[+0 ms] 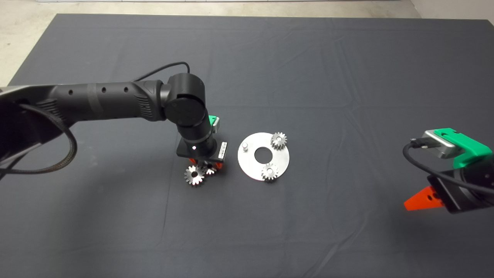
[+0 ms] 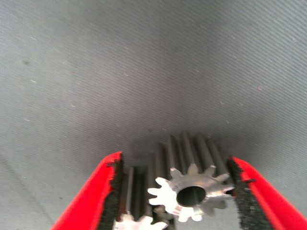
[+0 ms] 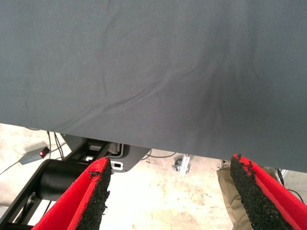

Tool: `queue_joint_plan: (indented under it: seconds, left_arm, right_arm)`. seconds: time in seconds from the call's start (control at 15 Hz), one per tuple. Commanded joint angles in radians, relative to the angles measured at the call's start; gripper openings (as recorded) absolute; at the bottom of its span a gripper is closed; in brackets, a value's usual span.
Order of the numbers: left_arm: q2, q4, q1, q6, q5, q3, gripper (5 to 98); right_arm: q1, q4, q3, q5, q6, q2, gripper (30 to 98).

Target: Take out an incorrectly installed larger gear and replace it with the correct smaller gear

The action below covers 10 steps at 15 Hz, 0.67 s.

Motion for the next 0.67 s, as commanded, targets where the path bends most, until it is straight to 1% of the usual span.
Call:
queue_joint_plan:
  seconds: [0.0,0.2,0.27,0.47,0.53,0.6]
  left_arm:
    - [-0.002,-0.032,-0.013,0.001,0.023,0.015,51.5]
    - [-0.005,-0.034,-0.013,0.003,0.025,0.013,50.4]
    - [-0.005,-0.033,-0.013,0.006,0.024,0.013,47.1]
    - [-0.002,-0.032,-0.013,0.006,0.023,0.011,45.6]
    - [-0.003,-0.032,-0.013,0.007,0.023,0.01,41.5]
    - [-0.006,-0.032,-0.013,0.007,0.022,0.008,41.1]
  right_arm:
    - [0.021,-0.024,0.002,-0.002,-0.003,0.002,66.0]
    - [0.021,-0.024,0.002,-0.002,-0.003,0.0,66.0]
    - [0.021,-0.025,0.001,-0.002,-0.003,0.0,66.0]
    - [0.021,-0.025,0.0,-0.002,-0.003,0.003,66.0]
    - [0.021,-0.025,0.0,-0.002,-0.003,0.003,66.0]
    - [0.021,-0.024,0.0,0.0,-0.003,0.002,66.0]
